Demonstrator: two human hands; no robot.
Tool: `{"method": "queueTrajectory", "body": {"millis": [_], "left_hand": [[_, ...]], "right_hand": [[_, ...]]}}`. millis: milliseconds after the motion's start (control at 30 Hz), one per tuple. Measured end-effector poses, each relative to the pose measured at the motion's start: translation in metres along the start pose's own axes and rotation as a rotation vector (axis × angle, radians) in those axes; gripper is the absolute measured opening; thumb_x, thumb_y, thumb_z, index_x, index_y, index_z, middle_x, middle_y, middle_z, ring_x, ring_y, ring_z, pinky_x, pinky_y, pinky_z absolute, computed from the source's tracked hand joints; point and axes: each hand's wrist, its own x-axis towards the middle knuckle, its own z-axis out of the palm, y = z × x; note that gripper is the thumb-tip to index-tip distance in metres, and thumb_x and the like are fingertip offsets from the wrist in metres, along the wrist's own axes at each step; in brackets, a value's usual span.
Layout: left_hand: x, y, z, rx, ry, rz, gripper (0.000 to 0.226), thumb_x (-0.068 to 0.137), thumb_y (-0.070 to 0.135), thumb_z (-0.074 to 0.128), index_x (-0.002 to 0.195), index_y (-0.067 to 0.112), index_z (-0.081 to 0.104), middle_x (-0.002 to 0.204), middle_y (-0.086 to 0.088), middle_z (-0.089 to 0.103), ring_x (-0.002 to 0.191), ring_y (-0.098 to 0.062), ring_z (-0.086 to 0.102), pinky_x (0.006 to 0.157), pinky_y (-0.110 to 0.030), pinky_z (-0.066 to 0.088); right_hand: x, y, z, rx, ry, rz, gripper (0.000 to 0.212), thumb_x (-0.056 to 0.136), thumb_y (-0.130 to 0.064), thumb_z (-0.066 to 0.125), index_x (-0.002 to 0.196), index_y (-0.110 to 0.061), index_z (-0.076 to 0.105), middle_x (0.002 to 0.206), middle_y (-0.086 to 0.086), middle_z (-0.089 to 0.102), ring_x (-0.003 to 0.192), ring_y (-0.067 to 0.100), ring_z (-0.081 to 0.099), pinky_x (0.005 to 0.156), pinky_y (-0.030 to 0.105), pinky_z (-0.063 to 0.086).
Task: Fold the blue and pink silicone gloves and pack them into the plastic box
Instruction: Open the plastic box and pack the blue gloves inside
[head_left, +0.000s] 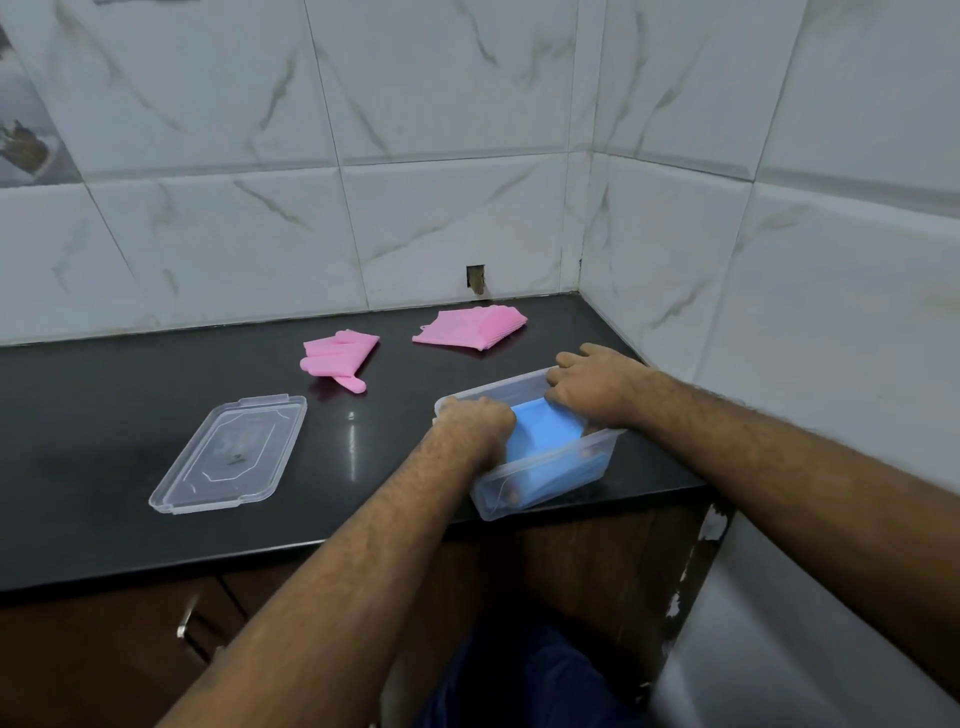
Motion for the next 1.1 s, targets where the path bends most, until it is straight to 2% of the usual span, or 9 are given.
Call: {"method": "queueTrajectory", "body": {"millis": [133, 333, 467, 567, 700, 800, 867, 1000, 1100], "left_hand": [[-0.001, 0.0, 0.001, 0.026, 0.03, -0.006, 0.052, 0.091, 0.037, 0.071, 0.134, 0.015, 0.052, 0.131, -0.004, 0.061, 0.121, -0.026, 0.059, 0.108, -0.048, 0.043], [-0.004, 0.0, 0.006, -0.03, 0.116, -0.004, 0.046, 0.092, 0.027, 0.066, 0.129, 0.011, 0.044, 0.129, -0.007, 0.064, 0.119, -0.029, 0.059, 0.104, -0.047, 0.042], [-0.008, 0.0, 0.009, -0.024, 0.157, 0.021, 0.042, 0.091, 0.025, 0.063, 0.128, 0.012, 0.046, 0.124, -0.006, 0.066, 0.115, -0.028, 0.061, 0.1, -0.046, 0.04], [-0.01, -0.001, 0.01, 0.013, 0.187, 0.043, 0.031, 0.089, 0.028, 0.065, 0.117, 0.016, 0.056, 0.112, -0.002, 0.067, 0.102, -0.024, 0.061, 0.097, -0.045, 0.04], [-0.008, -0.003, 0.011, 0.017, 0.152, 0.03, 0.023, 0.088, 0.035, 0.069, 0.098, 0.02, 0.054, 0.095, 0.001, 0.061, 0.09, -0.022, 0.055, 0.096, -0.046, 0.042], [-0.006, -0.003, 0.011, -0.009, 0.092, 0.014, 0.03, 0.088, 0.039, 0.07, 0.106, 0.019, 0.056, 0.094, 0.002, 0.056, 0.088, -0.022, 0.051, 0.097, -0.047, 0.046], [-0.004, -0.002, 0.011, -0.019, 0.067, 0.005, 0.033, 0.089, 0.036, 0.069, 0.114, 0.019, 0.059, 0.097, 0.002, 0.054, 0.091, -0.022, 0.051, 0.096, -0.047, 0.048], [-0.004, -0.001, 0.01, -0.033, 0.04, 0.006, 0.036, 0.088, 0.038, 0.072, 0.116, 0.021, 0.058, 0.097, 0.003, 0.052, 0.091, -0.021, 0.05, 0.092, -0.045, 0.045], [-0.005, -0.002, 0.01, -0.045, 0.061, 0.008, 0.037, 0.088, 0.037, 0.073, 0.117, 0.02, 0.057, 0.108, 0.001, 0.061, 0.091, -0.02, 0.05, 0.093, -0.044, 0.046]], "right_hand": [[0.002, 0.0, -0.003, 0.064, -0.081, -0.002, 0.041, 0.093, -0.029, 0.067, 0.133, -0.026, 0.058, 0.13, -0.003, 0.055, 0.122, 0.021, 0.046, 0.092, 0.035, 0.038], [-0.001, -0.001, -0.006, 0.107, -0.11, 0.014, 0.042, 0.095, -0.031, 0.064, 0.136, -0.03, 0.057, 0.134, -0.002, 0.052, 0.125, 0.022, 0.044, 0.097, 0.037, 0.038], [-0.005, -0.005, -0.004, 0.065, -0.034, 0.028, 0.037, 0.094, -0.027, 0.065, 0.13, -0.024, 0.061, 0.127, -0.001, 0.056, 0.122, 0.022, 0.046, 0.091, 0.036, 0.037], [-0.003, -0.007, 0.0, 0.03, 0.005, 0.036, 0.029, 0.092, -0.025, 0.067, 0.121, -0.02, 0.065, 0.121, 0.0, 0.06, 0.118, 0.022, 0.048, 0.081, 0.034, 0.029], [-0.003, -0.005, 0.006, 0.047, 0.036, 0.052, 0.046, 0.082, -0.054, 0.073, 0.113, -0.02, 0.067, 0.114, -0.001, 0.062, 0.111, 0.022, 0.05, 0.084, 0.037, 0.037], [-0.004, -0.003, 0.011, 0.064, 0.049, 0.057, 0.055, 0.079, -0.068, 0.069, 0.108, -0.021, 0.069, 0.108, -0.002, 0.063, 0.107, 0.021, 0.052, 0.078, 0.036, 0.033], [-0.002, -0.003, 0.011, 0.053, 0.027, 0.049, 0.052, 0.081, -0.064, 0.069, 0.108, -0.02, 0.069, 0.11, -0.002, 0.063, 0.109, 0.021, 0.052, 0.078, 0.036, 0.031], [0.006, -0.005, 0.011, 0.02, 0.016, 0.023, 0.043, 0.086, -0.052, 0.07, 0.111, -0.017, 0.069, 0.114, -0.001, 0.062, 0.112, 0.022, 0.052, 0.078, 0.035, 0.028], [0.003, -0.004, 0.012, 0.037, 0.03, 0.034, 0.056, 0.079, -0.068, 0.068, 0.108, -0.021, 0.069, 0.111, -0.003, 0.061, 0.111, 0.021, 0.051, 0.078, 0.034, 0.03]]}}
